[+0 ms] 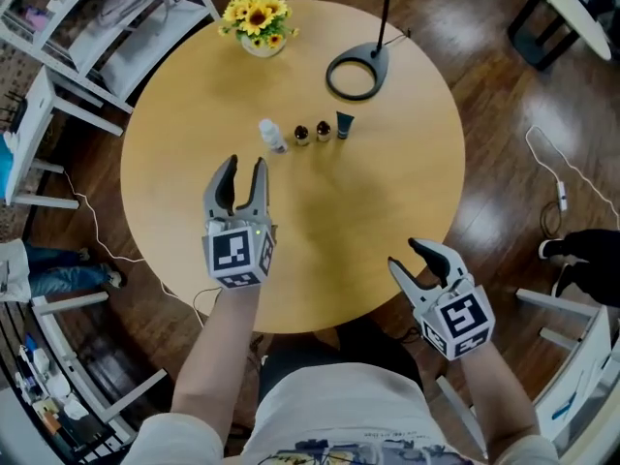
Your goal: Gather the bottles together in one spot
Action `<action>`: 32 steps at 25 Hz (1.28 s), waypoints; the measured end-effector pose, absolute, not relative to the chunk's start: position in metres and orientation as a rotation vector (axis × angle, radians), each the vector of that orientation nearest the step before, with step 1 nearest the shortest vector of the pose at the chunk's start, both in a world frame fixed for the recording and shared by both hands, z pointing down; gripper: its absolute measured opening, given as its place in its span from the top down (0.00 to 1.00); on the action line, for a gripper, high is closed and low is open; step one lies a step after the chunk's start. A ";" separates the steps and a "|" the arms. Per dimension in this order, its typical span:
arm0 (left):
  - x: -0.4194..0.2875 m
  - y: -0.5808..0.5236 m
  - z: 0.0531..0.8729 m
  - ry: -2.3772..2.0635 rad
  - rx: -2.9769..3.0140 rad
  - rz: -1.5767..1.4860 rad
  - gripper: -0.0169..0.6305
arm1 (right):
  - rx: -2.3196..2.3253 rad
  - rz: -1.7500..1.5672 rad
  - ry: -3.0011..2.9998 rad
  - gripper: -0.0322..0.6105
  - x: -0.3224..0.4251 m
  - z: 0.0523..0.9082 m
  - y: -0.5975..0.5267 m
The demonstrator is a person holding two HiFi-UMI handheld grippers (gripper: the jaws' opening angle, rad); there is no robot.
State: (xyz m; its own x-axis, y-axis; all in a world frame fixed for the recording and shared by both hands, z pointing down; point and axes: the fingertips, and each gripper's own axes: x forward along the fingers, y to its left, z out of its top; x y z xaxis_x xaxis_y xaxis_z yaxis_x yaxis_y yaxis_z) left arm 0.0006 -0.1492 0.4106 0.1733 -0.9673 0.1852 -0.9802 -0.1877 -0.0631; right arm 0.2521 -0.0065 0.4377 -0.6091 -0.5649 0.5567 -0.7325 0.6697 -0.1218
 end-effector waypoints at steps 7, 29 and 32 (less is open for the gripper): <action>0.020 -0.058 0.392 -1.778 2.310 0.470 0.70 | 1.032 0.416 -2.444 0.63 0.245 0.405 -0.005; 0.028 0.085 0.387 -1.615 2.150 0.429 0.70 | 1.049 0.372 -2.498 0.63 0.218 0.370 0.037; 0.025 0.090 0.387 -1.611 2.146 0.431 0.69 | 1.062 0.387 -2.501 0.63 0.216 0.367 0.037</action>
State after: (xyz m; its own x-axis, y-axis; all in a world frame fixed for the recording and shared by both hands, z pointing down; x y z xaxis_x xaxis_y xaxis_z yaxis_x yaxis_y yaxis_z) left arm 0.0254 0.0895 0.3868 0.2806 -0.8295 0.4829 -0.9598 -0.2401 0.1453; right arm 0.2164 0.0373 0.3667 -0.6345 -0.6235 0.4568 -0.7323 0.6740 -0.0972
